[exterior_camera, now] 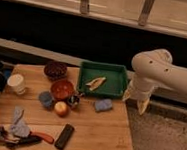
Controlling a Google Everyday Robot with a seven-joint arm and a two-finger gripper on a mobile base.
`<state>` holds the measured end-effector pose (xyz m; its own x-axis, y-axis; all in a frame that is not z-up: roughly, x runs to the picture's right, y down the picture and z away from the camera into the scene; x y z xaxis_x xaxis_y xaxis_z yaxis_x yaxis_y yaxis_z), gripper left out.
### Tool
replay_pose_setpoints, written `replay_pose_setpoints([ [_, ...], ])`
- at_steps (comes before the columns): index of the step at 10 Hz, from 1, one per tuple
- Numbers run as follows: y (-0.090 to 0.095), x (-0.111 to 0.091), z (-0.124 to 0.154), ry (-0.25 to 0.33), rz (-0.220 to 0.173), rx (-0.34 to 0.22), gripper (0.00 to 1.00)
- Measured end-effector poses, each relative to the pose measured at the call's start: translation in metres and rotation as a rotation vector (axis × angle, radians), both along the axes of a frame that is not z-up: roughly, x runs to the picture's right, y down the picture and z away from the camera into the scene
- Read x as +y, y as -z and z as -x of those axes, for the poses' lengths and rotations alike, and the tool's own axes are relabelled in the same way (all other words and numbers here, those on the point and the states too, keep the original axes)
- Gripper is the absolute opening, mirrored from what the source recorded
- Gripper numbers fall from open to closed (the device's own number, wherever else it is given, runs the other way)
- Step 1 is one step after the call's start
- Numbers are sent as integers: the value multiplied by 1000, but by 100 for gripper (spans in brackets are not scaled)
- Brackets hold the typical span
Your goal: Stack cups into tray
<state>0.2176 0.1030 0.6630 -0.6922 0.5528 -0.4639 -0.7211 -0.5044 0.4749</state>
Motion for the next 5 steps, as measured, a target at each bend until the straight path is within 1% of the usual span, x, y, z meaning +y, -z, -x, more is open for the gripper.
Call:
replay_pose_setpoints([
  [2,-1,0,-1,-2,2,4,65],
  [3,-2,1,-6,-2,6,20,65],
  [4,-14,0,-15,22,15,43,65],
  [5,-23,-2,-18,45,19,39,65],
])
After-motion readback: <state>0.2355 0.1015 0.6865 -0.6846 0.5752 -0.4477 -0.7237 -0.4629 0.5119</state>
